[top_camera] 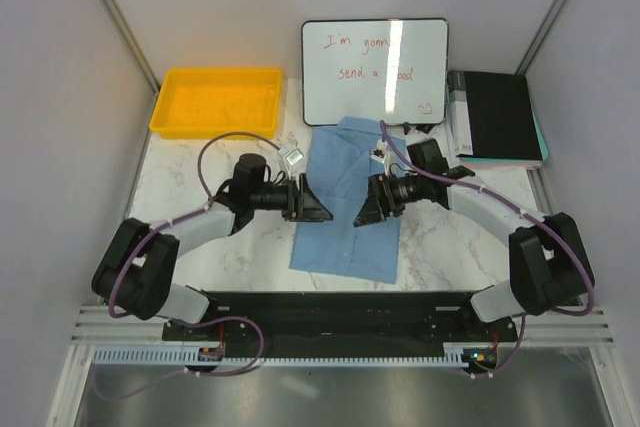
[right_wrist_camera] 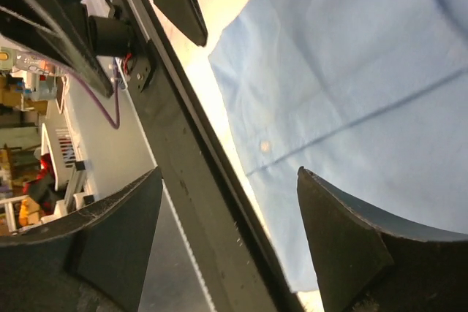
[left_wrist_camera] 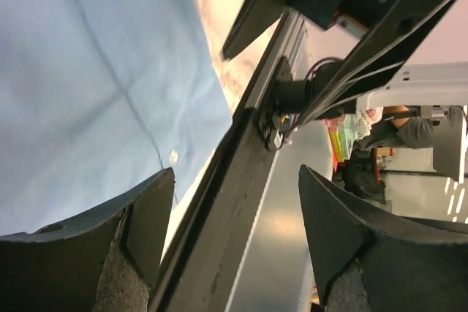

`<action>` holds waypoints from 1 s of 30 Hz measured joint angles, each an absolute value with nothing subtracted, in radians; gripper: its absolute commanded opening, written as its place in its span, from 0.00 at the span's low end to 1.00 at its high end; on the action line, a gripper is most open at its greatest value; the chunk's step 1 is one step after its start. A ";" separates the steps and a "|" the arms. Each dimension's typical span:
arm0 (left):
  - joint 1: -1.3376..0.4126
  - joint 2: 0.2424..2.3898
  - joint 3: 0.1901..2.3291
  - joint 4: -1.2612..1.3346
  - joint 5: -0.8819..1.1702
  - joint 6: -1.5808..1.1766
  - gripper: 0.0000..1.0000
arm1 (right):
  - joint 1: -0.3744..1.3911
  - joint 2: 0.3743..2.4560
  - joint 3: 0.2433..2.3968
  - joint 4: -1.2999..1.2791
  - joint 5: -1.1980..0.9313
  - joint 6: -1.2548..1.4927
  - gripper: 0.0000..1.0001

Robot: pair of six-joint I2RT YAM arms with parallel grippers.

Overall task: Fold and stack the long sleeve shirts
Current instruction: Fold the shirt

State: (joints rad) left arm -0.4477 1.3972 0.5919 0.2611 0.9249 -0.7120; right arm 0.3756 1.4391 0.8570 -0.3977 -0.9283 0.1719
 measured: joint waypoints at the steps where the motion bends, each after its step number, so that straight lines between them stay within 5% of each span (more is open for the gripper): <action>1: -0.448 1.419 0.621 0.280 0.925 -0.704 0.74 | 0.376 1.454 0.875 -0.383 -0.930 0.163 0.80; 11: -0.391 1.886 0.809 0.461 0.889 -0.691 0.72 | 0.270 1.878 1.013 -0.408 -0.968 0.013 0.75; 19: -0.347 1.914 0.801 0.508 0.905 -0.709 0.73 | 0.253 1.968 1.188 -0.559 -0.982 -0.163 0.75; 24: -0.356 1.627 0.661 0.504 0.919 -0.757 0.79 | 0.265 1.712 1.005 -0.549 -1.027 -0.047 0.97; 30: -0.448 1.328 0.493 0.530 0.915 -0.809 0.85 | 0.455 1.187 0.602 -0.195 -0.988 0.315 0.98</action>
